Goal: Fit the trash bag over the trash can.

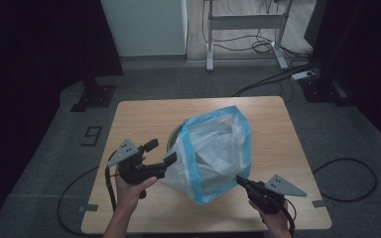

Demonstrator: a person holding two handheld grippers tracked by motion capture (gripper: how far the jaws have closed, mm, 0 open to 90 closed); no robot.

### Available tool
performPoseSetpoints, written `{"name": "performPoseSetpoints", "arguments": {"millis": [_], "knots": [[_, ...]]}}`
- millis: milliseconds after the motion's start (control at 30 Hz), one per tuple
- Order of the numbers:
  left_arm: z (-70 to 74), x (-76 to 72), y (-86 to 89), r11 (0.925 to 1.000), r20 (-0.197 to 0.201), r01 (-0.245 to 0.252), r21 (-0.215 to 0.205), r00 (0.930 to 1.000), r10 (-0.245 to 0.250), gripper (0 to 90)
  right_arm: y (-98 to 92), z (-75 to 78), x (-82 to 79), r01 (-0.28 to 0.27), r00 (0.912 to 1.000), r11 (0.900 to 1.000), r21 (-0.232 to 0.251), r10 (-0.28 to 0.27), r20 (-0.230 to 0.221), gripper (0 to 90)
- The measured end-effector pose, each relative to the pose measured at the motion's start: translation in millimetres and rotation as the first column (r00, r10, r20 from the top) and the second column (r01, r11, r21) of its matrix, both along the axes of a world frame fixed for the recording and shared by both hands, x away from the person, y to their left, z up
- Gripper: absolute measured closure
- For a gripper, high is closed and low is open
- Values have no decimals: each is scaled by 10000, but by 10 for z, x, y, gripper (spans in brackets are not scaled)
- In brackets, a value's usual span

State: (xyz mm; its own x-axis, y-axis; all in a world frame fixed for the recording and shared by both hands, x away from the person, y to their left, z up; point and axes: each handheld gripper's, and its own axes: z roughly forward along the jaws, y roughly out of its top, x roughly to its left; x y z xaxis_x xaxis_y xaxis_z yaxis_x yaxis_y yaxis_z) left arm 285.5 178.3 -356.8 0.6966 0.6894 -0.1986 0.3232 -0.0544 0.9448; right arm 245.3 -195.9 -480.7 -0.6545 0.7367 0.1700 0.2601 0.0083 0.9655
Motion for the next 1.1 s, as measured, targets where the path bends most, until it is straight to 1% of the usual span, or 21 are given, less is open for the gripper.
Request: {"name": "performPoseSetpoints", "arguments": {"millis": [33, 100, 133, 167, 200, 233, 300, 367, 400, 467, 533, 567, 633, 733, 833, 933, 1000, 1033, 1100], "knots": [[30, 48, -43, 9997, -104, 58, 226, 9999, -55, 154, -1, -2, 2, -3, 10000, 10000, 3, 3, -6, 888], [48, 139, -117, 9980, -338, 38, 626, 9994, -17, 223, -8, -5, 4, -3, 10000, 10000, -31, 3, 8, 888], [41, 178, -148, 9968, -581, 14, 800, 9983, 32, 274, -13, -4, 1, 16, 10000, 10000, -56, -15, 20, 888], [24, 202, -171, 9951, -765, -118, 979, 9969, 193, 343, -19, -3, -2, 36, 10000, 10000, -86, -36, 55, 888], [0, 206, -179, 9938, -723, -375, 1044, 9964, 452, 435, -27, -2, -7, 49, 10000, 9999, -111, -48, 52, 888], [-28, 211, -171, 9942, -796, -427, 988, 9955, 506, 539, -35, -4, -10, 54, 10000, 9999, -119, -53, 58, 889], [-104, 225, -117, 9987, -980, -265, 440, 9947, 308, 702, -56, -23, -6, 27, 10000, 9999, -157, -27, -1, 888], [-176, 238, -39, 9998, -1124, -202, -61, 9935, 194, 818, -75, -52, 3, 57, 9999, 9999, -130, -59, -150, 888], [-208, 238, 3, 9989, -1120, -346, -307, 9932, 310, 847, -82, -64, 7, 75, 9998, 9999, -127, -77, -195, 888], [-258, 227, 100, 9946, -1054, -711, -760, 9924, 629, 867, -91, -77, 8, 124, 9996, 9998, -137, -127, -237, 888], [-306, 212, 192, 9881, -1064, -814, -1308, 9920, 677, 893, -96, -76, 3, 152, 9996, 9998, -152, -155, -231, 888], [-331, 205, 228, 9859, -1073, -803, -1467, 9921, 648, 897, -97, -77, 2, 169, 9996, 9997, -162, -173, -217, 888], [-383, 190, 277, 9841, -1137, -640, -1654, 9925, 454, 899, -96, -81, 2, 199, 9995, 9997, -169, -203, -226, 888], [-461, 163, 319, 9833, -1152, -508, -1746, 9929, 309, 900, -90, -96, 6, 233, 9994, 9995, -212, -238, -260, 887], [-539, 148, 359, 9837, -1228, -415, -1749, 9922, 200, 900, -96, -119, 12, 267, 9991, 9993, -261, -275, -313, 887], [-610, 135, 385, 9891, -1281, -566, -1362, 9910, 390, 900, -118, -143, 21, 291, 9991, 9992, -262, -299, -315, 887], [-648, 133, 395, 9894, -1408, -640, -1300, 9890, 455, 900, -130, -158, 31, 344, 9988, 9989, -331, -354, -327, 887], [-663, 133, 394, 9906, -1463, -699, -1177, 9879, 523, 900, -134, -162, 34, 369, 9987, 9986, -377, -381, -324, 887], [-687, 131, 377, 9937, -1546, -784, -796, 9858, 654, 900, -134, -168, 37, 382, 9987, 9983, -449, -397, -328, 887]]}}
